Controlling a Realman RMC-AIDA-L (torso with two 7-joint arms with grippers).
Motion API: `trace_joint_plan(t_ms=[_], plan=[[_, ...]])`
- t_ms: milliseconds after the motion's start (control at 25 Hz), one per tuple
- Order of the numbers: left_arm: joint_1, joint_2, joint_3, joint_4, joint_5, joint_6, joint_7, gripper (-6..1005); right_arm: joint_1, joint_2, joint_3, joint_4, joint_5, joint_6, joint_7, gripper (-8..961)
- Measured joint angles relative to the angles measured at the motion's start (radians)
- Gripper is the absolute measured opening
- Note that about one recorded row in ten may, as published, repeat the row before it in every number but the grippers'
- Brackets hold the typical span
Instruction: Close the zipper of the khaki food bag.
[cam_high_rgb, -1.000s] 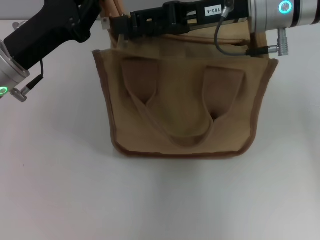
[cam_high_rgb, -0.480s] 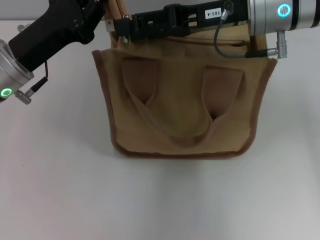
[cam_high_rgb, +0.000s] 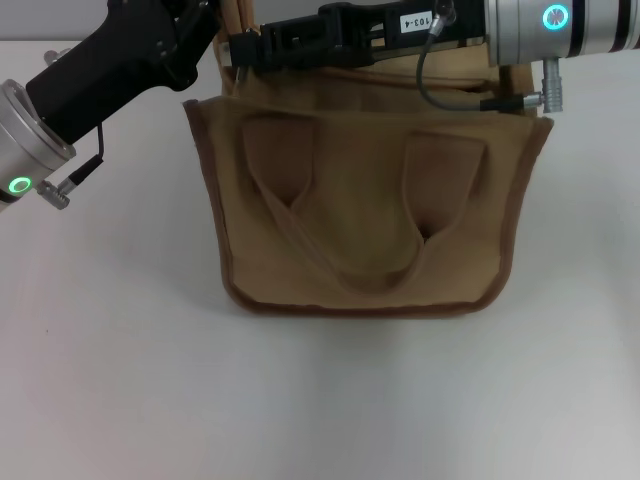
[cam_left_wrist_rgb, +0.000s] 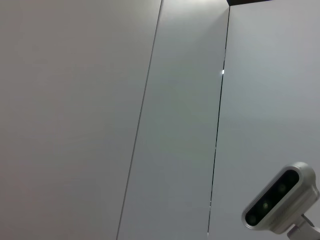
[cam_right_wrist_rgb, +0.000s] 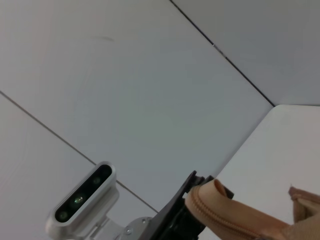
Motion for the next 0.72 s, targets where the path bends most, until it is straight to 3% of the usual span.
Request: trace_joint_plan(t_ms=[80,720], plan=[[0.0,0.0,-0.002,-0.001,-0.002,-0.001,0.0,22,0.0,0.0,-0.001,-0.001,-0.003,0.008,0.004,531],[-0.008,0.0,0.01,-0.002,-0.015,0.01,-0.011,22,0.011,0.0,-0.011,-0.004,-0.033,0.037,0.03,529]])
